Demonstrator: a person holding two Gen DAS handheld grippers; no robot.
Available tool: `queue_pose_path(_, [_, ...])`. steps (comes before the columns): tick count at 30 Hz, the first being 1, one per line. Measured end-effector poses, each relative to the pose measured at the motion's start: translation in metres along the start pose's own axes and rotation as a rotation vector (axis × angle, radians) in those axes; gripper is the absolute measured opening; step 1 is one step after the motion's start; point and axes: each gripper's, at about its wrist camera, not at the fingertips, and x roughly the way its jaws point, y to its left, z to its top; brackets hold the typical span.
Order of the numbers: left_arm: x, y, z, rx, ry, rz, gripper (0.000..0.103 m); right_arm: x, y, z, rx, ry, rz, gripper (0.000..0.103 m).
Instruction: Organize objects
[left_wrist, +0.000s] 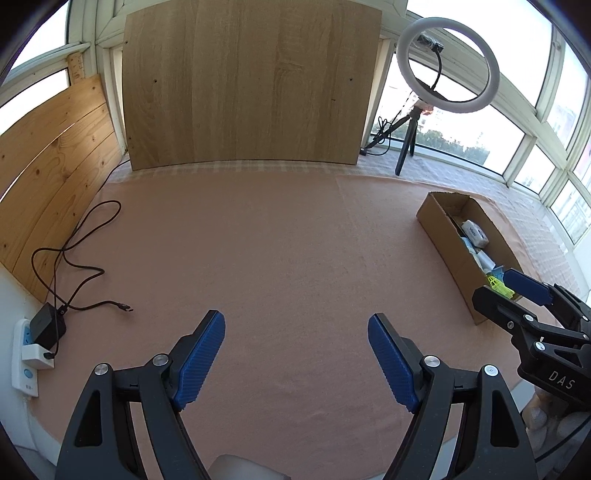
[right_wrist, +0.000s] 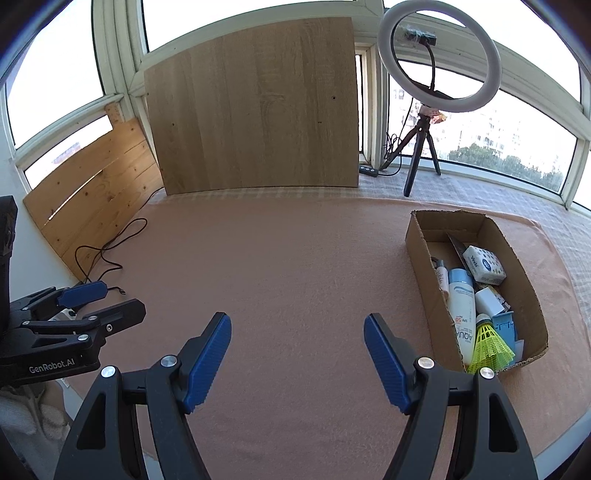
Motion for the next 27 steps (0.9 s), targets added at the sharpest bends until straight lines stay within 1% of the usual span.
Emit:
queue_pose_path(3, [0.001,-0.002,-0.003,0.006,0.004,-0.003,0.083,-0.001,-0.001,-0.001,-0.001,0.001,-0.014,0.071])
queue_pose_path(13, [0.007,-0.011,-0.009,0.008,0.020,-0.007,0.083,0.002,-0.004,-0.002,0.009,0.012,-0.017,0.071])
queue_pose_path(15, [0.007,-0.012,-0.009,0.009,0.017,0.001,0.083,0.003,-0.003,-0.002,0.010,0.012,-0.016,0.071])
queue_pose_path(27, [0.009,-0.013,-0.003,0.008,0.019,-0.013,0.083,0.005,-0.006,-0.002,0.018,0.014,-0.022,0.071])
